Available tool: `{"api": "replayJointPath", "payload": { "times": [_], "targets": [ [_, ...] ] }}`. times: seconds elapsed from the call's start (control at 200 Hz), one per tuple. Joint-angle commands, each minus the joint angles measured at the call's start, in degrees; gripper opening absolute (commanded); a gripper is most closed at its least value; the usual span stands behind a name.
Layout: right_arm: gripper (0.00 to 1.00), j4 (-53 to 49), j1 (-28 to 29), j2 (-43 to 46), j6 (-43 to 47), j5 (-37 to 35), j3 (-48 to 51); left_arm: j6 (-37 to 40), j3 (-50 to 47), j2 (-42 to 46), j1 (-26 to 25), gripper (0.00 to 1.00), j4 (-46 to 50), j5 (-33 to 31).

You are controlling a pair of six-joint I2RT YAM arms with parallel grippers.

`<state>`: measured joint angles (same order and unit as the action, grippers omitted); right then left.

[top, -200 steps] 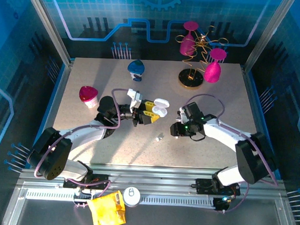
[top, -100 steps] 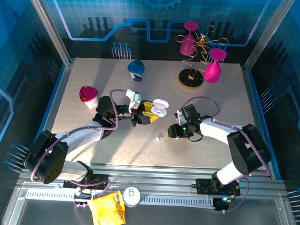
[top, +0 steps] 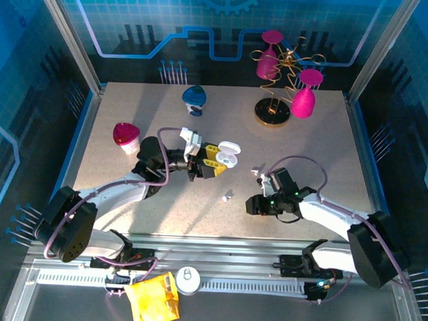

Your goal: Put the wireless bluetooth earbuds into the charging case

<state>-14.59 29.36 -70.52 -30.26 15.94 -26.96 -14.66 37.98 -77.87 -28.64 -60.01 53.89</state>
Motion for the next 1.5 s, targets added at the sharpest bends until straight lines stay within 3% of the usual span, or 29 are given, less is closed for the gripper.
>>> {"api": "replayJointPath", "payload": {
  "times": [0.0, 0.36, 0.725, 0.856, 1.151, 1.266, 1.496],
  "targets": [
    [0.48, -6.0, 1.6, 2.6, -2.4, 0.2, 0.6, 1.6, 0.5, 1.5, 0.3, 0.36, 0.6, 0.5],
    [0.52, -14.5, 3.2, 6.8, 0.5, -13.3, -5.7, 2.4, 0.8, 2.9, 0.3, 0.36, 2.7, 0.3],
    [0.44, -21.2, 11.5, -0.9, 5.7, -21.9, -13.2, 3.2, 0.8, 3.1, 0.3, 0.35, 4.0, 0.2],
    [0.45, -18.4, 11.6, -4.3, 6.4, -20.8, -14.9, 3.6, 0.6, 3.0, 0.3, 0.35, 4.1, 0.2],
    [0.45, -6.6, 5.2, -10.9, 6.0, -5.7, -14.7, 5.8, -0.2, 5.6, 0.3, 0.36, 7.6, -0.6],
    [0.47, -5.4, 4.1, -13.2, 6.4, -3.2, -13.9, 6.5, -0.5, 6.6, 0.3, 0.36, 8.8, -0.9],
    [0.47, -5.0, 4.0, -9.4, 5.4, -0.4, -7.9, 6.7, -0.9, 6.8, 0.3, 0.36, 9.2, -0.9]
  ]
}}
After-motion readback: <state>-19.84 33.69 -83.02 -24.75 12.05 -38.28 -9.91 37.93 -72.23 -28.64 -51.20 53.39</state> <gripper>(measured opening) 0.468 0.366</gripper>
